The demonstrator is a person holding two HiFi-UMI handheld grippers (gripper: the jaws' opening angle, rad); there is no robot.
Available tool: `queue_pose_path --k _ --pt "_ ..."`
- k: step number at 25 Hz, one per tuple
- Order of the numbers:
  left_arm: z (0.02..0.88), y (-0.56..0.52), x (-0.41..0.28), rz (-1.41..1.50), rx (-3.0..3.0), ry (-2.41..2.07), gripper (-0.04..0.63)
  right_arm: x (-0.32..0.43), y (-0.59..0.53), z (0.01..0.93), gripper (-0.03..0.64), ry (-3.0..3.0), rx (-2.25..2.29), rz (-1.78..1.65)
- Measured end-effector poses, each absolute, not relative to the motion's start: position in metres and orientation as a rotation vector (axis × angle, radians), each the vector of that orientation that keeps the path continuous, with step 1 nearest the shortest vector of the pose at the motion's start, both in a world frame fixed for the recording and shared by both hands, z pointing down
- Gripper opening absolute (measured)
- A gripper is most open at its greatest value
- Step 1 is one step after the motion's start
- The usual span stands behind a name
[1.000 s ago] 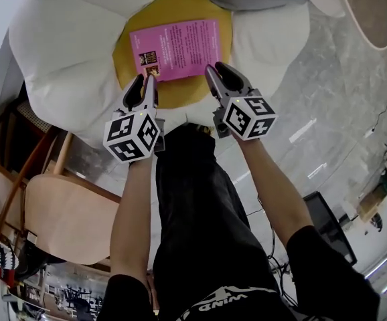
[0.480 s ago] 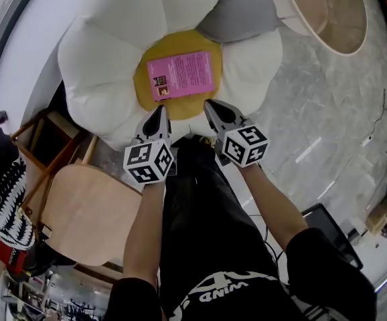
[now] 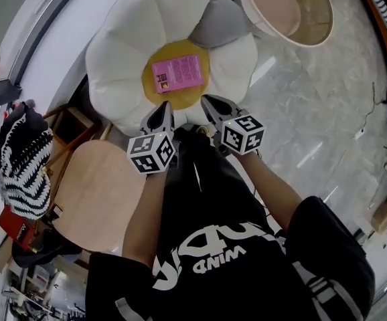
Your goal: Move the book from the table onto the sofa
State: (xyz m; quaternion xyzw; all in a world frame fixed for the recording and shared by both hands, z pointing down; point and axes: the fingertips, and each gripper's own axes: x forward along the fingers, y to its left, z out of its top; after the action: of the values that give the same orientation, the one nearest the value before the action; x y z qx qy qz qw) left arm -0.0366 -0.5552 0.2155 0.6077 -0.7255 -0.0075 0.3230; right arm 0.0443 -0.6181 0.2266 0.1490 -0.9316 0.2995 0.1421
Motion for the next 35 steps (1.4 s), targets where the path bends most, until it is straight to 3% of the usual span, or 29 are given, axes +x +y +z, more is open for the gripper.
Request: queue_pose_path --k 18,35 --pt "0.035 -0.489 0.068 0.151 2.031 -1.882 0.009 0.124 -0.529 0.054 0.002 -2.915 0.192 0.616" --pt "-0.06 -0.451 0.09 0.098 2.37 -1.953 0.009 0.163 -0.506 -0.051 0.002 -3.238 0.226 0.282"
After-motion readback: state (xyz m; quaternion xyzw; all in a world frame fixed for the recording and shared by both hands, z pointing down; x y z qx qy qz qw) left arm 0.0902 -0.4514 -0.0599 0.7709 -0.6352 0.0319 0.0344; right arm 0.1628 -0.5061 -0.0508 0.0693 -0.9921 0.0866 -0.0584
